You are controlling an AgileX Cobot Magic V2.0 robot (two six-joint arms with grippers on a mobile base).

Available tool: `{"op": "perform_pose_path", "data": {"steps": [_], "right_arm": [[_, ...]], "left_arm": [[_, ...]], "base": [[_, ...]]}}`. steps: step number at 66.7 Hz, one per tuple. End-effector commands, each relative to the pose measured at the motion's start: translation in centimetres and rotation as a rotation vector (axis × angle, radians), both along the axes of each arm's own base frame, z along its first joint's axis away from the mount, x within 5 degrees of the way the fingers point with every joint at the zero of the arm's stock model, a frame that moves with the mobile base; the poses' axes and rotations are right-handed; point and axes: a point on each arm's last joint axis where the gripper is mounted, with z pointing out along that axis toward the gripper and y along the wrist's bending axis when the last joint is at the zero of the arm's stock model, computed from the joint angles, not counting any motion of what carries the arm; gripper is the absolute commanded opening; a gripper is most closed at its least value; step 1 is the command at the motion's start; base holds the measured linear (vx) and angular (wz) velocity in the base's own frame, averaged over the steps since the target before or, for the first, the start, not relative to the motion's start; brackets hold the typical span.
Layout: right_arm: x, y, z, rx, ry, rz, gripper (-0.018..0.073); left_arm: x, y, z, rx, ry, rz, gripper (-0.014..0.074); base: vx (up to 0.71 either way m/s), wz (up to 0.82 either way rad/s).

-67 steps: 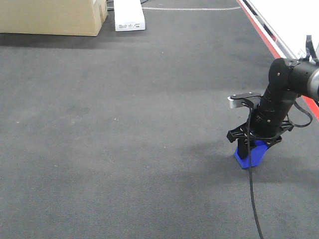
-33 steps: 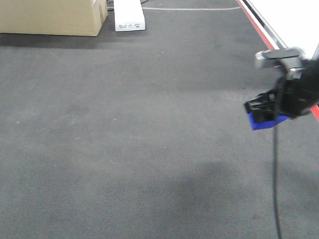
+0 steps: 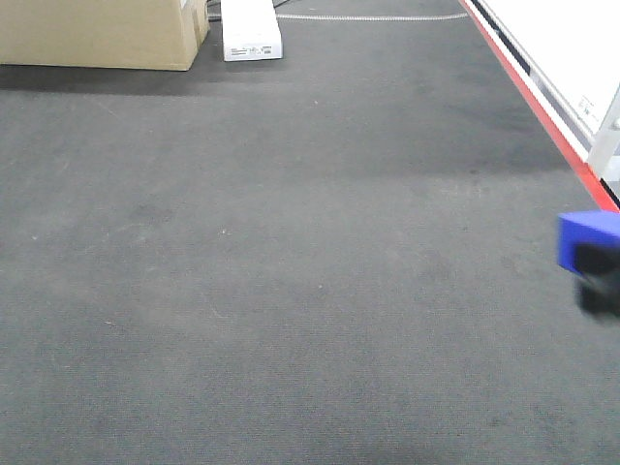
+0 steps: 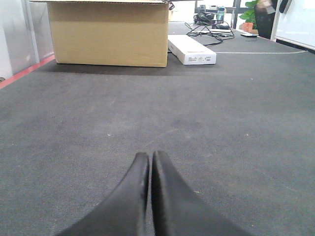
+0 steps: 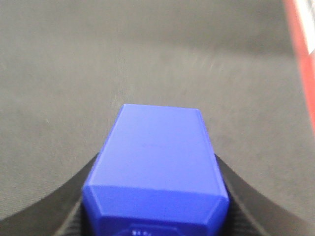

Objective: Pour parts from conveyor to right shelf
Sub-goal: 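Lift the blue block off the conveyor with the right gripper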

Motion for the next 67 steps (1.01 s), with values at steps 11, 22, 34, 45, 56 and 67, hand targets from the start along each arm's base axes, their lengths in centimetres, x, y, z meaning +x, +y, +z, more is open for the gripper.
{"op": "perform_pose_path", "data": {"steps": [11,22,34,45,56,67], "right_arm": [[-6.1,-0.7,-1.8,-0.012,-0.280,-0.025,-0.0005],[-7.1,-0.7,-3.9,-0.005,-0.300,-0.028,-0.0005],[-6.9,-0.8,-3.7,0.005,-0.365,-0.042,-0.0005],[-6.9,-0.9,-3.6,0.002,-0.383,-0.044,-0.0005],[-6.9,-0.8,-3.7,0.006,-0.368,-0.042,-0.0005],[-6.9,-0.8,-3.7,0.006,-0.369,-0.042,-0.0005]], "left_arm": [[0.1,0.0,1.3,-0.013,-0.082,-0.005,-0.0006],[0.1,0.0,1.3,-0.013,-0.082,-0.005,-0.0006],[0.1,0.0,1.3,-0.013,-0.082,-0.005,-0.0006],[0.1,0.0,1.3,-0.013,-0.082,-0.005,-0.0006],[0.1,0.0,1.3,-0.013,-0.082,-0.005,-0.0006],[0.1,0.0,1.3,-0.013,-0.082,-0.005,-0.0006]], "base": [[0.00,0.00],[0.00,0.00],[0.00,0.00],[0.00,0.00],[0.00,0.00],[0.00,0.00]]}}
